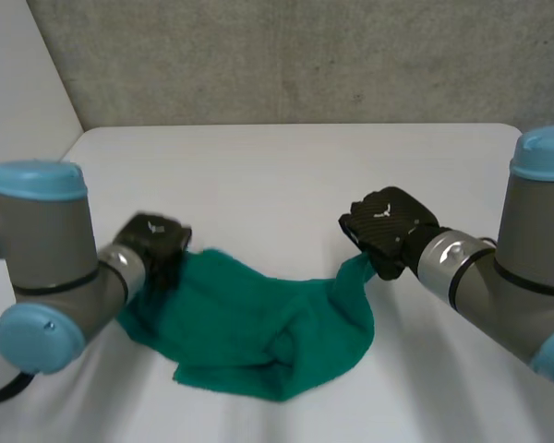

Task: Fold the towel.

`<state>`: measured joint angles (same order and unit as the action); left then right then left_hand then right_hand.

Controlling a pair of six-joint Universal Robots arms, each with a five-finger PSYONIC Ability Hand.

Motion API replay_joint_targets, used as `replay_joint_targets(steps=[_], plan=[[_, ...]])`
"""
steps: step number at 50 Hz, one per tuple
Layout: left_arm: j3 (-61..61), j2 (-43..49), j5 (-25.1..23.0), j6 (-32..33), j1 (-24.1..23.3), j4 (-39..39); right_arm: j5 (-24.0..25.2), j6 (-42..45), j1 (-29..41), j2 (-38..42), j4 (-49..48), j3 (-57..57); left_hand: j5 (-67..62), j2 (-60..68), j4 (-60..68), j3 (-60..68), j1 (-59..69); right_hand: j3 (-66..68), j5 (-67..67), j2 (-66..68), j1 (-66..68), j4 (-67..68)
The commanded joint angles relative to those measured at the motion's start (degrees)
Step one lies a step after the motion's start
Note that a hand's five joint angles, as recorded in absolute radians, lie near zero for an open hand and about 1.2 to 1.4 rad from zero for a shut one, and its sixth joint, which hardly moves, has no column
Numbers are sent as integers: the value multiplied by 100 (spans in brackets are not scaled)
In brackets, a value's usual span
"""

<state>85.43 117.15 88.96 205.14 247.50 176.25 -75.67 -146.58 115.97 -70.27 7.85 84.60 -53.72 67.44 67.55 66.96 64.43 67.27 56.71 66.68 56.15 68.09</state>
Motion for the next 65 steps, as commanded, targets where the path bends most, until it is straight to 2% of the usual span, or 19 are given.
replay_joint_targets(steps=[1, 4, 7, 10, 12, 18, 25, 30, 38, 44, 46, 47, 52, 59, 61, 62, 65], plan=[[-1115, -245, 403, -18, -17, 1059, -597, -142, -127, 348, -257, -1400, -1628, 1256, 1245, 1304, 1557, 1273, 1329, 1332, 2385, 1191], [-1641, -394, 657, -27, -52, 1585, -966, -274, -101, 357, -766, -2015, -1628, 1256, 1245, 1304, 1557, 1273, 1329, 1332, 2385, 1191], [-1959, -657, 912, -44, -79, 2191, -1301, -546, -101, 313, -1941, -2666, -1628, 1256, 1245, 1304, 1557, 1273, 1329, 1332, 2385, 1191], [-1986, -843, 1054, -80, -70, 2528, -1310, -643, -127, 216, -2541, -2791, -1628, 1256, 1245, 1304, 1557, 1273, 1329, 1332, 2385, 1191], [-1847, -1124, 1264, -229, -88, 3037, -1310, -723, -136, -12, -2911, -2782, -1628, 1256, 1245, 1304, 1557, 1273, 1329, 1332, 2385, 1191], [-933, -1528, 1335, -598, -88, 3196, -1170, -767, -101, -232, -2605, -2300, -1628, 1256, 1245, 1304, 1557, 1273, 1329, 1332, 2385, 1191], [763, -1705, 1274, -941, -114, 3161, -941, -767, -136, -268, -1990, -920, -1628, 1256, 1245, 1304, 1557, 1273, 1329, 1332, 2385, 1191], [1783, -1617, 1265, -976, -184, 2959, -941, -635, -145, -215, -1656, -23, -1628, 1256, 1245, 1304, 1557, 1273, 1329, 1332, 2385, 1191], [2461, -1292, 1265, -1002, -298, 1650, -897, -222, -356, 259, -1242, 891, -1628, 1256, 1245, 1304, 1557, 1273, 1329, 1332, 2385, 1191], [2408, -1335, 1212, -994, -299, 868, -880, -213, -373, 304, -1260, 997, 1055, -1427, -1438, -1380, -1126, 1273, 1329, 1332, 2385, 1191], [2268, -1545, 1194, -915, -333, 674, -880, -213, -408, 304, -1260, 1006, 3806, -4178, -4189, -4131, -3877, 1273, 1329, 1332, 2385, 1191], [2207, -1642, 1186, -906, -342, 656, -880, -222, -417, 304, -1269, 1015, 4186, -4558, -4569, -4510, -4257, 1273, 1329, 1332, 2385, 1191], [1881, -2091, 1045, -844, -369, 656, -836, -222, -418, 304, -1383, 1050, 4307, -4680, -4690, -4632, -4378, 1273, 1329, 1332, 2385, 1191], [1529, -2012, 562, -528, -360, 665, -827, -222, -418, 321, -1462, 1129, 4274, -4646, -4656, -4598, -4345, 1273, 1329, 1332, 2385, 1191], [1424, -1881, 456, -352, -360, 665, -827, -222, -418, 330, -1471, 1138, 4257, -4629, -4640, -4582, -4328, 1273, 1329, 1332, 2385, 1191], [1206, -1506, 352, 135, -360, 647, -818, -213, -409, 330, -1471, 1147, 4273, -4646, -4656, -4598, -4345, 1273, 1329, 1332, 2385, 1191], [1073, -1258, 342, 446, -360, 647, -818, -213, -409, 339, -1471, 1147, 4324, -4696, -4707, -4648, -4395, 1273, 1329, 1332, 2385, 1191]])
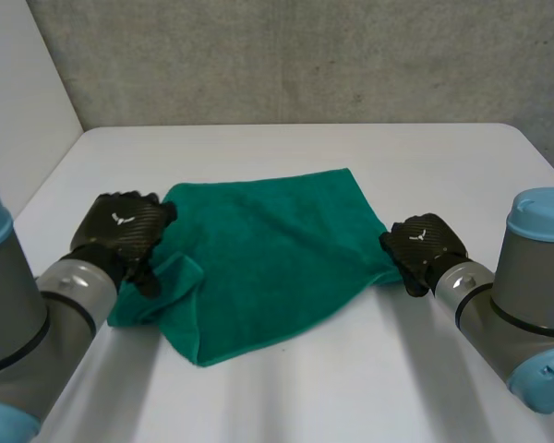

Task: Fold the towel.

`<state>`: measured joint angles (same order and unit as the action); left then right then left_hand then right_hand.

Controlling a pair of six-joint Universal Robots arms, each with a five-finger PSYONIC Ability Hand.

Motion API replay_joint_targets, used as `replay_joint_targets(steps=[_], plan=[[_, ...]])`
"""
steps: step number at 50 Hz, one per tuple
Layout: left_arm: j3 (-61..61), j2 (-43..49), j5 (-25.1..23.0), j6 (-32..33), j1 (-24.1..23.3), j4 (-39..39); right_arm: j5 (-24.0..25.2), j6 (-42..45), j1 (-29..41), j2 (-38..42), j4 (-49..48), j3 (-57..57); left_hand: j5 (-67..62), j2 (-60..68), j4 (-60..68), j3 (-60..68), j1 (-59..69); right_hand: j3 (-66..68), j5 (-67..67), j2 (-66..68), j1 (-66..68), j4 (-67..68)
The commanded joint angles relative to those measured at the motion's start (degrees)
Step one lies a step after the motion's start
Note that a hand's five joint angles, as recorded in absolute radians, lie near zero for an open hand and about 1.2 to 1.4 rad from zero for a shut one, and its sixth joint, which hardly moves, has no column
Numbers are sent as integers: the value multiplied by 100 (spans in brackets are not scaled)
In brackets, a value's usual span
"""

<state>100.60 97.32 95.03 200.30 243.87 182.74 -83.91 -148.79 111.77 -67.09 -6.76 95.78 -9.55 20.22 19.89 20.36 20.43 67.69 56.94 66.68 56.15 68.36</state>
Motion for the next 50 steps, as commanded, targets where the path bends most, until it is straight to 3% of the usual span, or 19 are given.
replay_joint_targets(steps=[1, 6, 14, 19, 20, 24, 38, 45, 50], plan=[[-576, 979, -257, 1227, -6, -11, 6, 8, 20, 20, -9, 29, -42, -25, 9, -39, -45, 1231, 1306, 1332, 2385, 1164], [-1139, 1719, -117, 2231, -15, -37, 15, 8, 20, 20, -9, 55, -108, 41, 75, 28, 21, 1231, 1306, 1332, 2385, 1164], [-1631, 2423, 191, 2461, -24, -239, 50, 26, 11, 29, -9, 90, -730, 663, 696, 649, 642, 1231, 1306, 1332, 2385, 1164], [-1816, 2502, 173, 2417, -33, -652, 59, 26, 2, 29, -1, 73, -3114, 3047, 3081, 3033, 3026, 1231, 1306, 1332, 2385, 1164], [-1842, 2476, 165, 2408, -24, -765, 68, 26, 2, 29, -1, 55, -4485, 4418, 4452, 4405, 4398, 1231, 1306, 1332, 2385, 1164], [-1851, 2353, 147, 2417, 20, -924, 68, 26, -41, 29, 52, -6, -6040, 5973, 6007, 5959, 5953, 1231, 1306, 1332, 2385, 1164], [-1500, 1124, 121, 2408, 468, -969, 41, 509, -595, -604, 729, -279, -6045, 5978, 6011, 5964, 5957, 1231, 1306, 1332, 2385, 1164], [-1017, -36, 121, 2347, 706, -907, 33, 825, -955, -1631, 1914, -727, -6045, 5978, 6011, 5964, 5957, 1231, 1306, 1332, 2385, 1164], [-604, -828, 68, 1917, 776, -732, 41, 1317, -982, -2141, 2933, -912, -6045, 5978, 6011, 5964, 5957, 1231, 1306, 1332, 2385, 1164]])
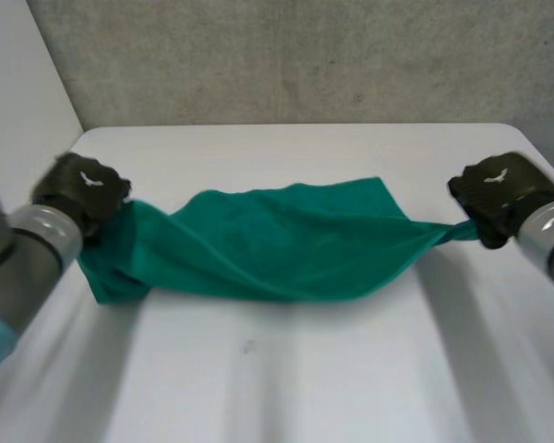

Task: Fold the towel.

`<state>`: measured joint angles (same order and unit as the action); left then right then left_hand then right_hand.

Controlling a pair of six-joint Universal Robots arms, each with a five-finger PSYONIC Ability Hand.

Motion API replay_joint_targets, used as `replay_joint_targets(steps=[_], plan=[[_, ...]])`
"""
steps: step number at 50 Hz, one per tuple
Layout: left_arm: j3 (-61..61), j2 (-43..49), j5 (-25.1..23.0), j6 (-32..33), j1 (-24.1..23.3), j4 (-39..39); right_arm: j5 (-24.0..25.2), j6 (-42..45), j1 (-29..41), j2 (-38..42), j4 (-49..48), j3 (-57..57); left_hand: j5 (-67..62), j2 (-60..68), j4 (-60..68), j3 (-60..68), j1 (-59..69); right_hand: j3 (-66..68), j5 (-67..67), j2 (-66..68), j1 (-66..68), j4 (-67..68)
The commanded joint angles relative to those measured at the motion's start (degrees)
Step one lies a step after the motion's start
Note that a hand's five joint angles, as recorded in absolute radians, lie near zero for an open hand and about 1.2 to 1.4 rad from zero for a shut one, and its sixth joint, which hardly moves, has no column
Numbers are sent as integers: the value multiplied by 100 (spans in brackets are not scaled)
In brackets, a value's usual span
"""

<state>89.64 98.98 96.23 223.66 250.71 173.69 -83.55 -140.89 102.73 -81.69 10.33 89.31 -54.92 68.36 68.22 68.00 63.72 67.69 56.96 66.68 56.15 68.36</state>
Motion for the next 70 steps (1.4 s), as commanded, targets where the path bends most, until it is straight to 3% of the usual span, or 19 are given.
replay_joint_targets(steps=[1, 5, 11, 15, 21, 25, 30, 34, 35, 36, 41, 49, 58, 63, 70], plan=[[658, -1212, -77, -611, 153, 217, 6, 684, -60, -847, 1504, -257, -1508, 1164, 1178, 1200, 1628, 1231, 1304, 1332, 2385, 1164], [1098, -1512, -174, -1034, 355, 235, 15, 1106, 1, -1129, 1962, -90, -1508, 1164, 1178, 1200, 1628, 1231, 1304, 1332, 2385, 1164], [1670, -1425, -473, -1123, 496, 226, -12, 1564, 11, -972, 2060, 244, -1508, 1164, 1178, 1200, 1628, 1231, 1304, 1332, 2385, 1164], [1794, -664, -561, -1088, 567, 305, -74, 1810, 54, -27, 2043, 315, -1508, 1164, 1178, 1200, 1628, 1231, 1304, 1332, 2385, 1164], [1250, 375, -543, -1070, 795, 385, -117, 1837, 81, 785, 1876, 17, -1508, 1164, 1178, 1200, 1628, 1231, 1304, 1332, 2385, 1164], [363, 886, -482, -851, 795, 385, -433, 1758, 221, 1576, 1674, -1054, -1508, 1164, 1178, 1200, 1628, 1231, 1304, 1332, 2385, 1164], [-1226, 974, -377, -736, 672, 420, -829, 1277, 450, 1806, 1149, -3141, -1508, 1164, 1178, 1200, 1628, 1231, 1304, 1332, 2385, 1164], [-2416, 992, -333, -894, 611, 815, -864, 663, 459, 1806, 482, -4390, -1508, 1164, 1178, 1200, 1628, 1231, 1304, 1332, 2385, 1164], [-2851, 974, -306, -1069, 611, 1268, -864, 660, 459, 1806, 479, -4396, -1508, 1164, 1178, 1200, 1628, 1231, 1304, 1332, 2385, 1164], [-3151, 939, -193, -1296, 611, 1794, -856, -2, 441, 1736, -479, -4962, -1508, 1164, 1178, 1200, 1628, 1231, 1304, 1332, 2385, 1164], [-3251, 825, 177, -1738, 637, 2933, -847, -299, 458, 1289, -1463, -4592, -1508, 1164, 1178, 1200, 1628, 1231, 1304, 1332, 2385, 1164], [-2319, 807, 151, -2037, 699, 2934, -627, -316, 485, 1032, -1481, -3350, -1508, 1164, 1178, 1200, 1628, 1231, 1304, 1332, 2385, 1164], [-800, 956, -121, -2793, 743, 2969, -355, -369, 468, 1085, -1569, -1778, -1508, 1164, 1178, 1200, 1628, 1231, 1304, 1332, 2385, 1164], [-89, 1483, -209, -2758, 681, 3074, -31, -334, 433, 1671, -1692, -1093, -1508, 1164, 1178, 1200, 1628, 1231, 1304, 1332, 2385, 1164], [536, 1642, -210, -2749, 716, 2978, 14, -272, 389, 2044, -1526, -706, -1508, 1164, 1178, 1200, 1628, 1231, 1304, 1332, 2385, 1164]])
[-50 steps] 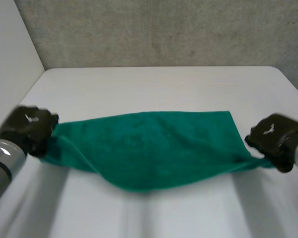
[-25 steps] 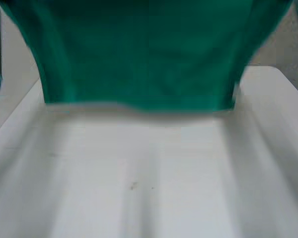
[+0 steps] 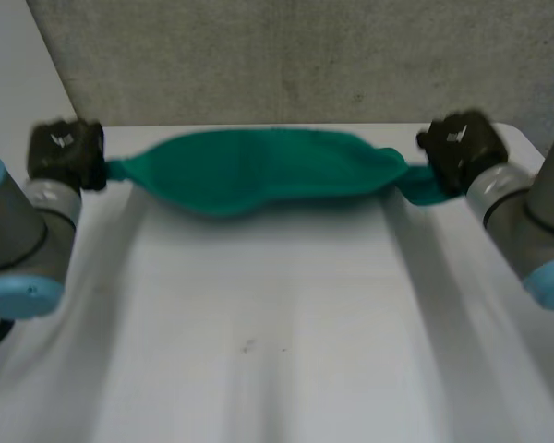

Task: Fold the towel.

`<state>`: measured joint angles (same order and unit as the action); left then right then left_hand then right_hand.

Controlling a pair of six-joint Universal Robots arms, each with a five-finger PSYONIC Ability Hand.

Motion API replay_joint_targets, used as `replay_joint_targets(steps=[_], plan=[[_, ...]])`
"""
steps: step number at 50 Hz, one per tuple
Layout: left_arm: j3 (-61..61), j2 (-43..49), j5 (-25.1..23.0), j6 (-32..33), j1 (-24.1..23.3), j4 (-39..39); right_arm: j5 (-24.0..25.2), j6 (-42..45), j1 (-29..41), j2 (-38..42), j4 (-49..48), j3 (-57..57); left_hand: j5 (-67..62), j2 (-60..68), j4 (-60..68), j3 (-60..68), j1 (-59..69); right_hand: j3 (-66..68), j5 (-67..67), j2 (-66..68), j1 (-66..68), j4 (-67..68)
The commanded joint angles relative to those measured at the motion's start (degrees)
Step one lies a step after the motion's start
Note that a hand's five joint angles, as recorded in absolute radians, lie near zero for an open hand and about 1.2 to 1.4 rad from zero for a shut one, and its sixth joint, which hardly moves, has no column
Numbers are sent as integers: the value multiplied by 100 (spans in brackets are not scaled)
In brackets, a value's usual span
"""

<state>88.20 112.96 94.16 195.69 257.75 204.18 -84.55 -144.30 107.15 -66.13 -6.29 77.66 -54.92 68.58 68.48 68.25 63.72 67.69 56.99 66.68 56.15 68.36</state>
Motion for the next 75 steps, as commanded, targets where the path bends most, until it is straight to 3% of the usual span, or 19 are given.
replay_joint_targets(steps=[1, 5, 6, 10, 15, 22, 28, 32, 35, 42, 55, 56, 57, 58, 60, 64, 67, 72, 75], plan=[[855, 201, -3, 65, 30, -158, 115, 95, -54, 417, 206, 521, -1508, 1142, 1152, 1175, 1628, 1231, 1301, 1332, 2385, 1164], [1232, -166, -3, 249, 21, -561, 106, 366, -72, -153, 803, 706, -1508, 1142, 1152, 1175, 1628, 1231, 1301, 1332, 2385, 1164], [1513, -717, -11, 615, 82, -1120, 106, 759, -81, -607, 1483, 811, -1508, 1142, 1152, 1175, 1628, 1231, 1301, 1332, 2385, 1164], [1979, -1423, -99, 1520, 267, -2307, 53, 1586, -229, -1111, 2672, 1162, -1508, 1142, 1152, 1175, 1628, 1231, 1301, 1332, 2385, 1164], [2368, -1909, -380, 2341, 303, -3191, 88, 2695, -722, -1464, 3573, 1726, -1508, 1142, 1152, 1175, 1628, 1231, 1301, 1332, 2385, 1164], [2342, -1900, -583, 2307, 338, -2752, 53, 2653, -784, -1051, 2791, 1753, -1508, 1142, 1152, 1175, 1628, 1231, 1301, 1332, 2385, 1164], [1921, -1164, -504, 2263, 197, -1559, -17, 2188, -644, -261, 2097, 1182, -1508, 1142, 1152, 1175, 1628, 1231, 1301, 1332, 2385, 1164], [1498, -687, -372, 2104, 136, -985, -61, 1766, -301, 134, 1536, 603, -1508, 1142, 1152, 1175, 1628, 1231, 1301, 1332, 2385, 1164], [832, -4, 145, 1859, -31, -599, -87, 1642, -213, 714, 903, 76, -1508, 1142, 1152, 1175, 1628, 1231, 1301, 1332, 2385, 1164], [58, 894, 638, 1867, -207, -590, -184, 1624, 77, 1435, 59, -707, -1508, 1142, 1152, 1175, 1628, 1231, 1301, 1332, 2385, 1164], [-339, 1440, 815, 1841, -225, -537, -166, 1712, 280, 2648, -707, -1754, -1508, 1142, 1152, 1175, 1628, 1231, 1301, 1332, 2385, 1164], [-348, 1448, 815, 1823, -225, -528, -201, 1695, 306, 2719, -707, -1815, -961, 595, 605, 627, 1080, 870, 941, 972, 2025, 804], [-348, 1457, 797, 1815, -242, -511, -271, 1669, 332, 2815, -707, -1929, -56, -310, -300, -278, 176, -2114, -2044, -2013, -960, -2180], [-339, 1457, 780, 1814, -295, -484, -272, 1668, 332, 2816, -707, -1930, 2368, -2734, -2724, -2701, -2248, -2144, -2074, -2043, -989, -2210], [-339, 1457, 797, 1867, -383, -458, -455, 1633, 359, 2869, -698, -1965, 4319, -4685, -4675, -4652, -4199, -5638, -5568, -5537, -4484, -5705], [-295, 1370, 823, 1876, -567, -449, -711, 1528, 341, 2878, -663, -1965, 5065, -5431, -5421, -5399, -4946, -5769, -5699, -5668, -4615, -5836], [-199, 1185, 841, 1876, -647, -449, -861, 782, 262, 2343, -584, -1659, 5067, -5433, -5423, -5400, -4947, -5769, -5699, -5668, -4615, -5836], [118, 825, 823, 1867, -655, -440, -720, 42, 174, 1463, -312, -1034, 5084, -5450, -5440, -5417, -4964, -5769, -5699, -5668, -4615, -5836], [311, 605, 823, 1841, -655, -440, -370, -256, -18, 1024, 83, -534, 5100, -5466, -5456, -5434, -4981, -5769, -5699, -5668, -4615, -5836]])
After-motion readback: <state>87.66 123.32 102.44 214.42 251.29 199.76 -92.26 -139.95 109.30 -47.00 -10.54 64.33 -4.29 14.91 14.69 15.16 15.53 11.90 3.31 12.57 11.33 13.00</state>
